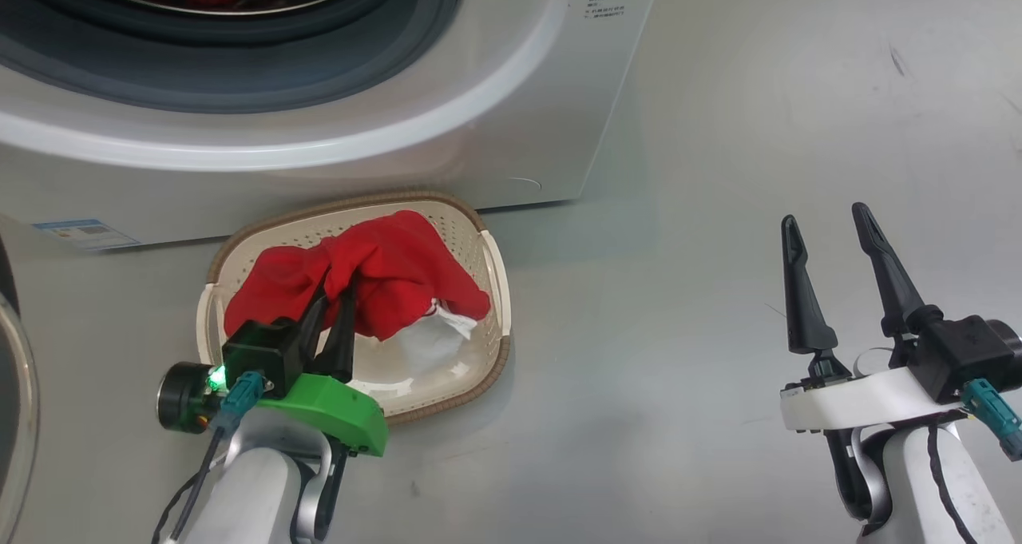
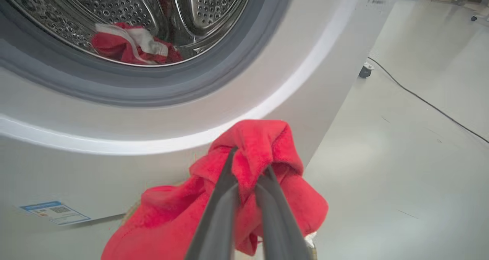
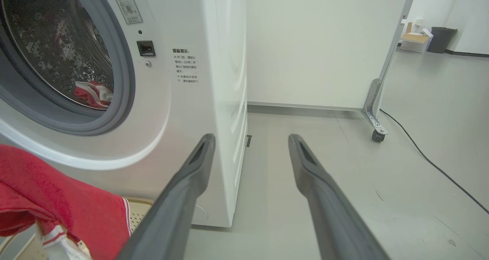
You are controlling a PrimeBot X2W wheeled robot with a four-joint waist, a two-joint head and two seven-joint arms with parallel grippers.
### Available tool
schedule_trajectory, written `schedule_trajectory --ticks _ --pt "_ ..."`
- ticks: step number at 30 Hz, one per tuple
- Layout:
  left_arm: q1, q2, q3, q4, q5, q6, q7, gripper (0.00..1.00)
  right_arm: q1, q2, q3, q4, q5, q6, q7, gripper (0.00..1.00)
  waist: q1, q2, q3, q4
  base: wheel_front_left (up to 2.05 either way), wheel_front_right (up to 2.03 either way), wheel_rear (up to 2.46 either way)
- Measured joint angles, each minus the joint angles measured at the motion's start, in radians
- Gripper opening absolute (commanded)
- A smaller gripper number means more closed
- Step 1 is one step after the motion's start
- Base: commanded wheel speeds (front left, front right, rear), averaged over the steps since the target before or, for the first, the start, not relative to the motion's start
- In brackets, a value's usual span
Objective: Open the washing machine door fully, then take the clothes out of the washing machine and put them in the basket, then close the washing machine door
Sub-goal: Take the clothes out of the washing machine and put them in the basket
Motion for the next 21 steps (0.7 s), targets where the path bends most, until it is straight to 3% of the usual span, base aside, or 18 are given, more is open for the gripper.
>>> schedule_trajectory --ticks 21 --pt "-0.209 0.011 0.063 0.351 -0.049 -0.008 0.152 0.0 -0.091 0.008 0.026 -0.034 0.035 0.008 0.0 1.0 0.0001 0.0 0.192 -0.099 0.0 0.0 0.0"
